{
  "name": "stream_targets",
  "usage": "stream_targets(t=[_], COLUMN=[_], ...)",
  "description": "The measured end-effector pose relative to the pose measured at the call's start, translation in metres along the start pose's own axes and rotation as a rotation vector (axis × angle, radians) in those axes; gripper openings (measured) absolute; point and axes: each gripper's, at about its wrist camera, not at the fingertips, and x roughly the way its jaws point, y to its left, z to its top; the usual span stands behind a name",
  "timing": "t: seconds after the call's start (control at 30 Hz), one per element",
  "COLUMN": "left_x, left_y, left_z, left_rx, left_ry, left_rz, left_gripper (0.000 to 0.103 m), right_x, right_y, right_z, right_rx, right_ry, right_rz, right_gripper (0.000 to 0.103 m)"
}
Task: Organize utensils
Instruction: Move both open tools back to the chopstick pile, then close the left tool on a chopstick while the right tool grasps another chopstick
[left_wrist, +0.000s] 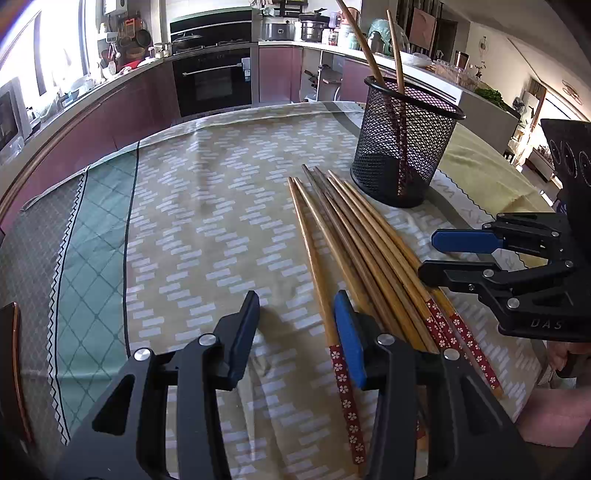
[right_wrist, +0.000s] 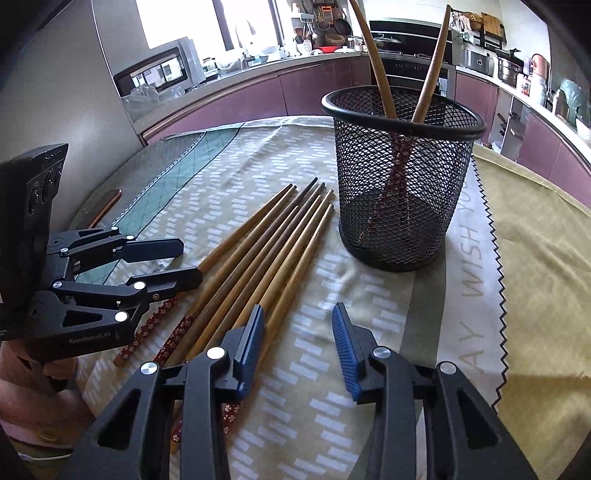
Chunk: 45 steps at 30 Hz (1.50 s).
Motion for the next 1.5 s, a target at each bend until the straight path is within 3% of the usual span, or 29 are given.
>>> stream_targets(t=[0.13, 0.47, 0.77, 1.23, 1.5], left_x=[0.000, 0.011, 0.014, 0.001, -0.001], left_y=[-0.001, -0.008, -0.008, -0.003, -0.011], left_z=[0.000, 0.010, 0.015, 0.013, 0.010], left_rx=[-0.001, 0.030, -0.005, -0.049, -0.022], left_ry=[-0.002, 0.002, 0.003, -0.018, -0.016], left_rz=[-0.002, 0.017, -0.001, -0.022, -0.041], left_gripper=[0.041, 0.040, 0.010, 0.008, 0.008], right_x=[0.002, 0.011, 0.008, -0.010, 0.000], right_y=[-0.002, 0.000, -0.016, -0.020, -0.007], right_z=[0.002, 0.010, 0.007, 0.007, 0.009], right_rx=[0.004, -0.010, 0.069, 0.096, 0.047], right_ry=[0.007, 0.002, -0.005, -0.055, -0.013], right_rz=[-0.006, -0.031, 0.006, 0.108, 0.127], right_gripper=[0.029, 0.027, 0.007, 0.006, 0.005])
